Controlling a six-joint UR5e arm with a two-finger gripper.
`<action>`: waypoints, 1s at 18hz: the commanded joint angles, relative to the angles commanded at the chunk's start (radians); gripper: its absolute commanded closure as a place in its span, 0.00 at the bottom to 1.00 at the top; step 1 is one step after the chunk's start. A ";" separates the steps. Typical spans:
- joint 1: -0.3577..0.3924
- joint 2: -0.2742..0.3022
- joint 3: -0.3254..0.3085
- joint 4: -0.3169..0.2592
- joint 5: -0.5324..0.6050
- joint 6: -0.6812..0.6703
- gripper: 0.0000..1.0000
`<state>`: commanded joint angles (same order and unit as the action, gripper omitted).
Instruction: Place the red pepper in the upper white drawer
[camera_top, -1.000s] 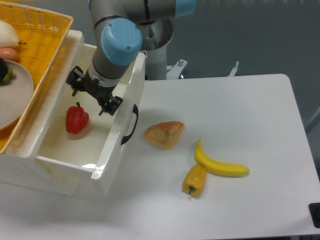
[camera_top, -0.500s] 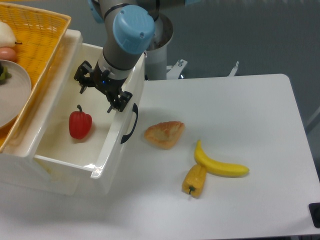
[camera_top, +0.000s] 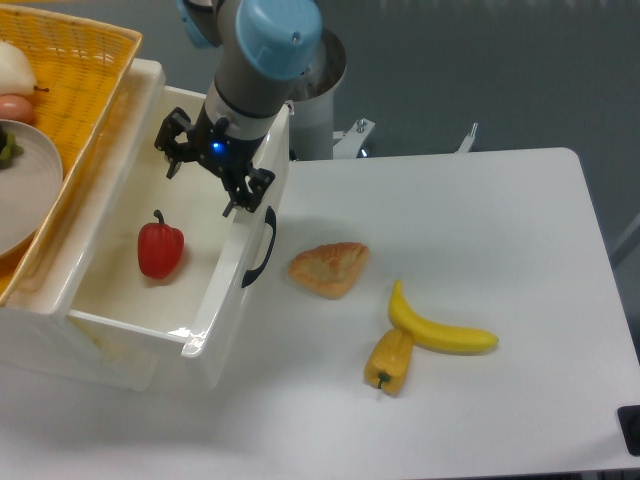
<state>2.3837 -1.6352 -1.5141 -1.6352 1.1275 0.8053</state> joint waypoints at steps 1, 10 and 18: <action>0.015 0.002 0.006 0.000 -0.002 0.000 0.00; 0.150 0.021 0.015 0.024 0.032 0.115 0.00; 0.157 0.000 -0.011 0.116 0.306 0.345 0.00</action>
<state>2.5403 -1.6352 -1.5247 -1.5188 1.4339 1.1502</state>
